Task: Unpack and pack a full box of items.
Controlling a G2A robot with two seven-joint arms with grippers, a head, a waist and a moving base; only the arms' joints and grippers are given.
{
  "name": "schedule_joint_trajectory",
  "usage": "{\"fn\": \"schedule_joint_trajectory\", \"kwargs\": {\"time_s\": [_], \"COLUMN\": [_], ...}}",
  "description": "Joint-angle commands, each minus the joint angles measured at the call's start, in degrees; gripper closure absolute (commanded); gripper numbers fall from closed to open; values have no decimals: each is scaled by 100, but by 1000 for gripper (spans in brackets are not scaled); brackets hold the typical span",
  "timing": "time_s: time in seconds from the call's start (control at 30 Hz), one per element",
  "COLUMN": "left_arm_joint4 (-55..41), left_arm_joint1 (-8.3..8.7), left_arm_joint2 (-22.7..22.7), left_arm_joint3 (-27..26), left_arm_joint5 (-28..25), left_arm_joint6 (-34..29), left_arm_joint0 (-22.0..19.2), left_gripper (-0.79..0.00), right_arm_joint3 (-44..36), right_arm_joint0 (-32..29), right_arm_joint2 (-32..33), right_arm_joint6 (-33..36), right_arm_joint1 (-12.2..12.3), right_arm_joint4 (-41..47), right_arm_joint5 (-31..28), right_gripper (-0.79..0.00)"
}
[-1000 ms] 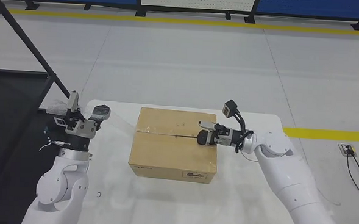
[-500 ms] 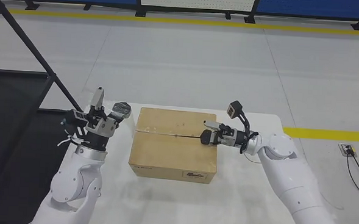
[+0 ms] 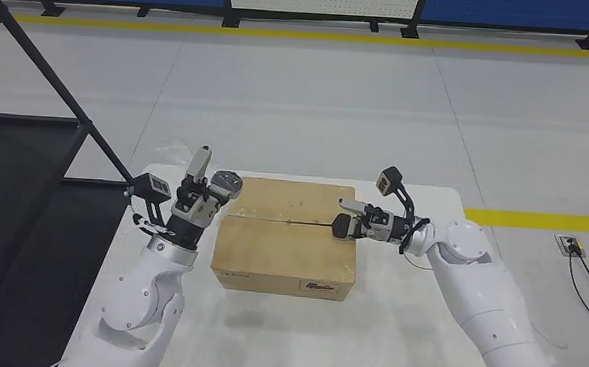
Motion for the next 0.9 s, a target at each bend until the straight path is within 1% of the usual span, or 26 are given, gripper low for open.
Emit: {"fn": "schedule_joint_trajectory", "kwargs": {"time_s": [0.0, 0.27, 0.6, 0.87], "left_arm_joint4": [101, 380, 614, 852], "left_arm_joint1": [-14, -97, -202, -290], "left_arm_joint2": [88, 480, 880, 1199], "left_arm_joint3": [36, 199, 414, 632], "left_arm_joint5": [98, 393, 568, 623], "left_arm_joint6": [16, 37, -58, -89], "left_arm_joint0": [-55, -391, -734, -911], "left_gripper": [-785, -785, -785, -785], "right_arm_joint3": [-6, -10, -97, -264], "right_arm_joint0": [-2, 6, -51, -214], "right_arm_joint2": [4, 10, 24, 146], "right_arm_joint6": [0, 4, -7, -65], "right_arm_joint1": [4, 18, 44, 99], "right_arm_joint4": [-1, -7, -21, 13], "right_arm_joint5": [5, 49, 116, 44], "right_gripper": [-785, -785, -785, -785]}}
